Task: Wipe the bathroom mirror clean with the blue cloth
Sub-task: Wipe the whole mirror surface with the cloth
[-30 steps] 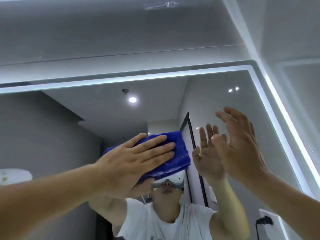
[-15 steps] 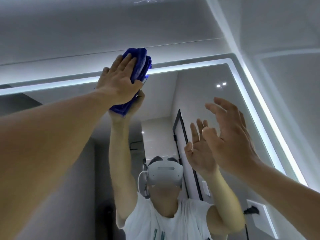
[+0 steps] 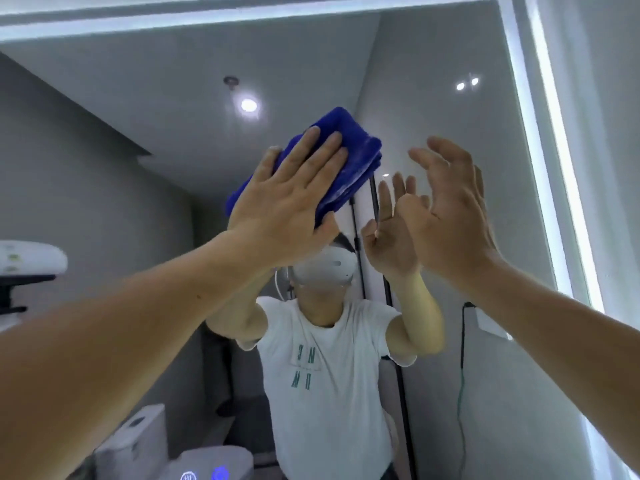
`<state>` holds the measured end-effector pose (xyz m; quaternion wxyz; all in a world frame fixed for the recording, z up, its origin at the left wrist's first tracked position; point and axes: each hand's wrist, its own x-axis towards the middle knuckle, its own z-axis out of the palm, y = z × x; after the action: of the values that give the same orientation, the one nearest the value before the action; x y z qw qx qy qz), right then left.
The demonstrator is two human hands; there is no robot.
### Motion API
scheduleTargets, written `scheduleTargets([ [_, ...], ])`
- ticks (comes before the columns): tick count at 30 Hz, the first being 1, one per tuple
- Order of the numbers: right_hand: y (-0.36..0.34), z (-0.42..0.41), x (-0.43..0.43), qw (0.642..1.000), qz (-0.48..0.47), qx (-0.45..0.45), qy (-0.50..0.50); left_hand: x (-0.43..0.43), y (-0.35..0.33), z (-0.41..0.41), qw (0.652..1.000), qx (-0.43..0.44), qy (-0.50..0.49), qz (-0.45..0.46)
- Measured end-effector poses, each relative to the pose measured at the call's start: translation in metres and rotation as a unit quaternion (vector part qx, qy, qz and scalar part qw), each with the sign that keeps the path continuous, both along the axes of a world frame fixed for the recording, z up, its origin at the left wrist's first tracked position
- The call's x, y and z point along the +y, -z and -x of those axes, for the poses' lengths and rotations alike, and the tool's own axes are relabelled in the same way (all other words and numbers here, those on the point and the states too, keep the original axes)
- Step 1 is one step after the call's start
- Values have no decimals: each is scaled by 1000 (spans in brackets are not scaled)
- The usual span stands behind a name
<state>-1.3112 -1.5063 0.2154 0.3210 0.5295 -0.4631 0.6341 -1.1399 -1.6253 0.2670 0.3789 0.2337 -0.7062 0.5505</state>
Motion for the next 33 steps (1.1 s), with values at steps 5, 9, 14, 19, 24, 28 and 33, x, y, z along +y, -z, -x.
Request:
scheduleTargets([
  [5, 34, -5, -7, 1000, -8, -24, -15, -1, 72, -4, 999, -29, -1, -13],
  [9, 70, 1, -7, 998, 1, -60, -11, 1, 134, -2, 998, -60, 29, -17],
  [14, 130, 5, -6, 998, -22, -66, -1, -1, 193, -4, 996, -81, 37, -24],
  [19, 184, 13, -4, 997, -45, -58, 31, -7, 257, -7, 991, -102, 77, -30],
  [24, 225, 23, 1, 995, -66, -69, 36, -5, 314, -9, 987, -127, 91, -32],
  [28, 251, 31, 10, 994, -80, -60, 50, -4, 361, -12, 984, -155, 75, -41],
  [33, 274, 41, 15, 992, -90, -67, 55, -2, 386, -16, 970, -241, 26, -8],
])
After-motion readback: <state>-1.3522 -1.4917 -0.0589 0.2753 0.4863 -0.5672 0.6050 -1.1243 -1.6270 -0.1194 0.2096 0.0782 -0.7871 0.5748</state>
